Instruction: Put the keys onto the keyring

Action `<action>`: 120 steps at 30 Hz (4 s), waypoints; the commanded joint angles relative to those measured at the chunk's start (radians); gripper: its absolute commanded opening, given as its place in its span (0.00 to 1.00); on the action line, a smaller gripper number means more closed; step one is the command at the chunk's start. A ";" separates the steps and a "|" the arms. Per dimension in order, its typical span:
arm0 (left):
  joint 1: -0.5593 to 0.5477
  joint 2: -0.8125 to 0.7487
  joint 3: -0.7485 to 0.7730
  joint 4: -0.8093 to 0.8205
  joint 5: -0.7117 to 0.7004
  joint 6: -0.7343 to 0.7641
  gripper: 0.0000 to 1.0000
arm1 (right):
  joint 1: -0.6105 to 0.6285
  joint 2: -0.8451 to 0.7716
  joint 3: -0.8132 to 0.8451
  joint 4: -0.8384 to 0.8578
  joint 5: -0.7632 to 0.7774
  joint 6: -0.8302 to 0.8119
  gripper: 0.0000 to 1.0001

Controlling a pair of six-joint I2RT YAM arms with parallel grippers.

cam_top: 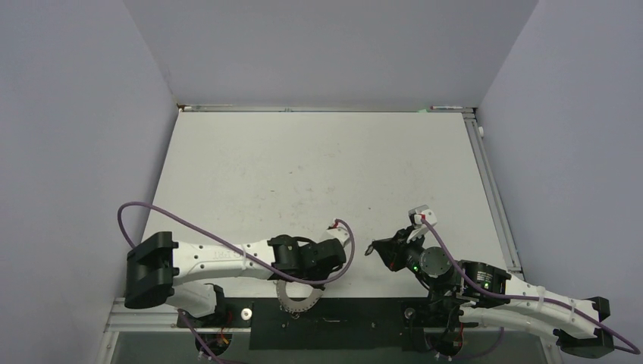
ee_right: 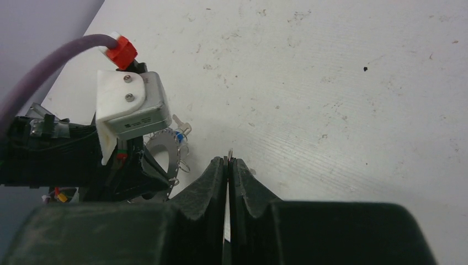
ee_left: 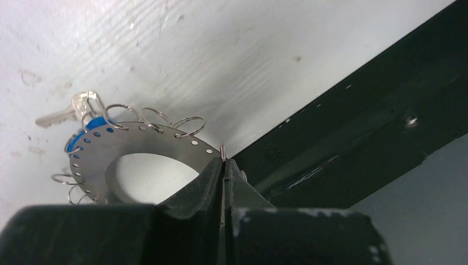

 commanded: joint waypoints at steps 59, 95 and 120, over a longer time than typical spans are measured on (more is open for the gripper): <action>0.204 -0.659 -0.148 -0.013 -0.185 0.368 0.42 | -0.037 0.746 0.072 0.377 -0.217 0.236 0.54; 0.204 -0.742 -0.193 0.056 -0.144 0.414 0.43 | 0.036 1.163 0.098 0.668 -0.284 0.482 0.27; 0.148 -0.756 -0.196 0.238 -0.127 0.463 0.42 | 0.047 0.844 0.404 0.142 -0.174 0.305 0.05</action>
